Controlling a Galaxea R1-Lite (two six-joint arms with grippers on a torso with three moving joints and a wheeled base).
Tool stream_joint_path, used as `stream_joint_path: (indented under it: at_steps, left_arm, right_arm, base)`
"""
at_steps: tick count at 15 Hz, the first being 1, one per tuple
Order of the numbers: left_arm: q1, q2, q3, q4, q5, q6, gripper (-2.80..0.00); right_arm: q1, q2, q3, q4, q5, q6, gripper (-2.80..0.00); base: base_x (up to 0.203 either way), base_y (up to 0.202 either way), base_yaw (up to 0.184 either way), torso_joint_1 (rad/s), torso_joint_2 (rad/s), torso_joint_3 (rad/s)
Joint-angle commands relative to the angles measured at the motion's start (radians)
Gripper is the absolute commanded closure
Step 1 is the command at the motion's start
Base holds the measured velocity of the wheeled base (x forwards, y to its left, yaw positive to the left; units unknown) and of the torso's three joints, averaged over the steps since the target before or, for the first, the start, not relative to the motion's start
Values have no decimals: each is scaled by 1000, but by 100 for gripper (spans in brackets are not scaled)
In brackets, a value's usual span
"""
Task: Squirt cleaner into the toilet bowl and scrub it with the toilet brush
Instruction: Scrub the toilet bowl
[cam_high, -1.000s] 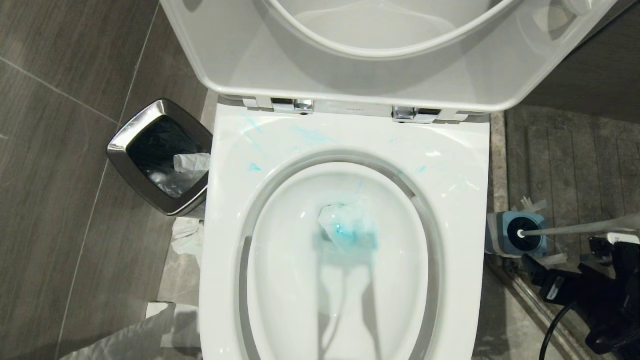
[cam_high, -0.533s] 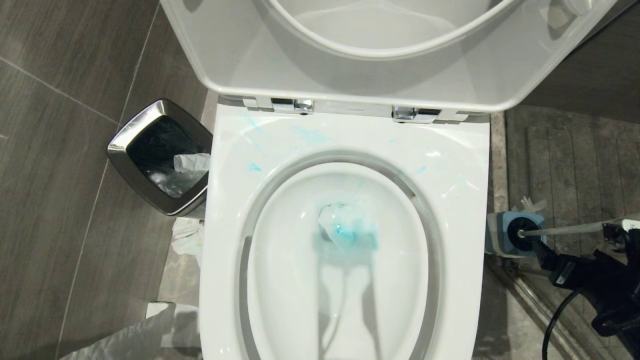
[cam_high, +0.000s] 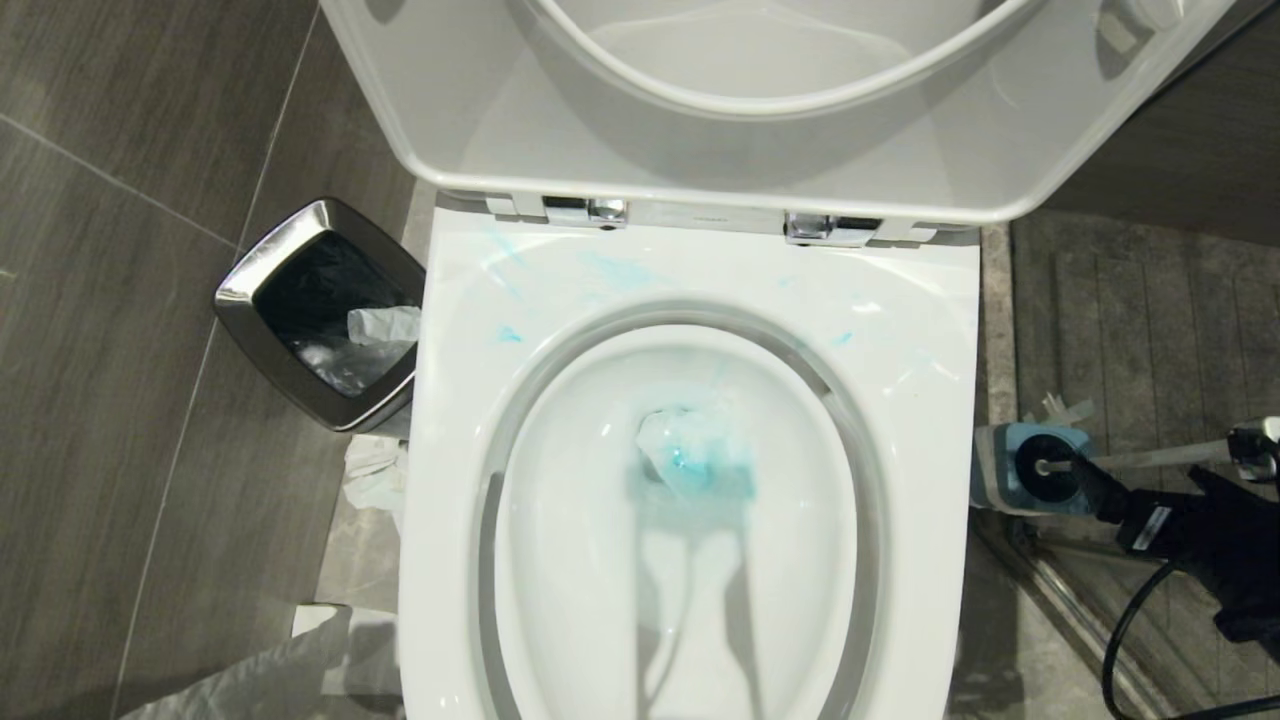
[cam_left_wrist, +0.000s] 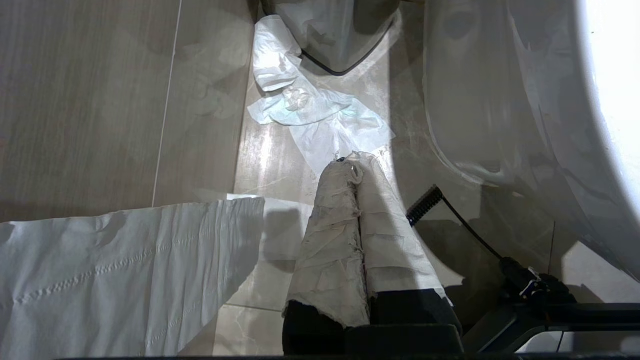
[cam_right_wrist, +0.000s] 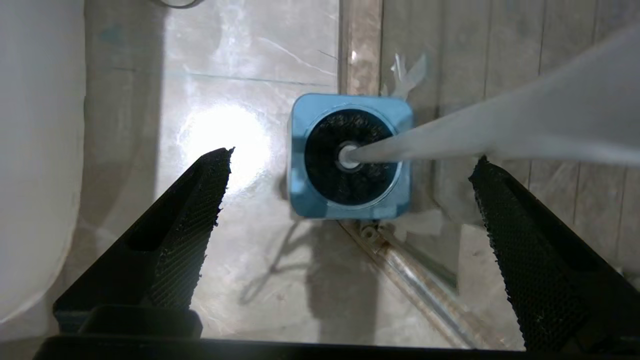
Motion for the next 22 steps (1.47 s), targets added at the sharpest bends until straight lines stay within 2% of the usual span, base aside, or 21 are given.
stream_joint_path:
  at_steps: [1,7,12,22]
  left_arm:
    - [0,0,8,-1,0,0,0]
    - [0,0,8,-1,0,0,0]
    - [0,0,8,0,0,0,0]
    - [0,0,8,-1,0,0,0]
  right_arm:
    - [-44,-7,-5,-9,31,-22,-280]
    - [-68,-11,-26,-9,44,-92,-280]
    - [-74,62,-82,-9,42,-125,-280]
    - [-74,78,-186,-9,38,-128,-280]
  base:
    - [0,0,0,0,0,0]
    - [0,0,0,0,0,0]
    - [0,0,0,0,0,0]
    - [0,0,0,0,0,0]
